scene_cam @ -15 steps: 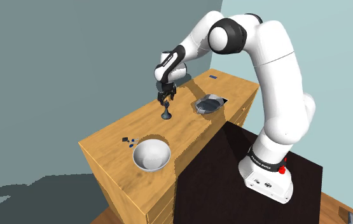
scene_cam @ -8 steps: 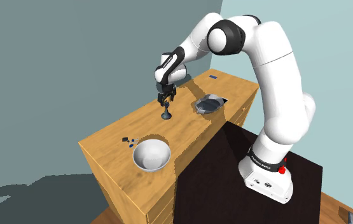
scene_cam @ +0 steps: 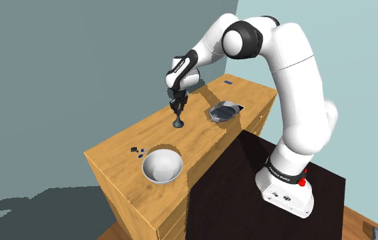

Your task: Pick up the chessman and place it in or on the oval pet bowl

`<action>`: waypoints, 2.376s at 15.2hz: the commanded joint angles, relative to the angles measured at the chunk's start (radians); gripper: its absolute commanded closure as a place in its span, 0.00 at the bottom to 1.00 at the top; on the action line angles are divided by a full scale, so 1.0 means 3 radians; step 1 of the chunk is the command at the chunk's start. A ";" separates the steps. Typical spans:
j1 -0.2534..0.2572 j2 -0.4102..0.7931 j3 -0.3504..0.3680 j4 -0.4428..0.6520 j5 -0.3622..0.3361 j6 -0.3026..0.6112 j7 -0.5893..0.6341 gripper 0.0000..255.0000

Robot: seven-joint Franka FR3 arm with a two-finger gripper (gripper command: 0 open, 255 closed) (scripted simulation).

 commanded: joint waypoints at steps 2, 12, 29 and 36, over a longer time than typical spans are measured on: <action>0.0001 0.0006 0.0002 -0.0003 0.0000 0.0000 0.0000 1.00; 0.0027 -0.0297 -0.0037 -0.0048 -0.0044 -0.0257 0.0025 1.00; 0.0066 -0.0772 -0.0093 0.0040 -0.0129 -0.0817 0.0079 1.00; 0.0074 -0.0911 -0.0106 0.0126 -0.0157 -0.1041 0.0096 1.00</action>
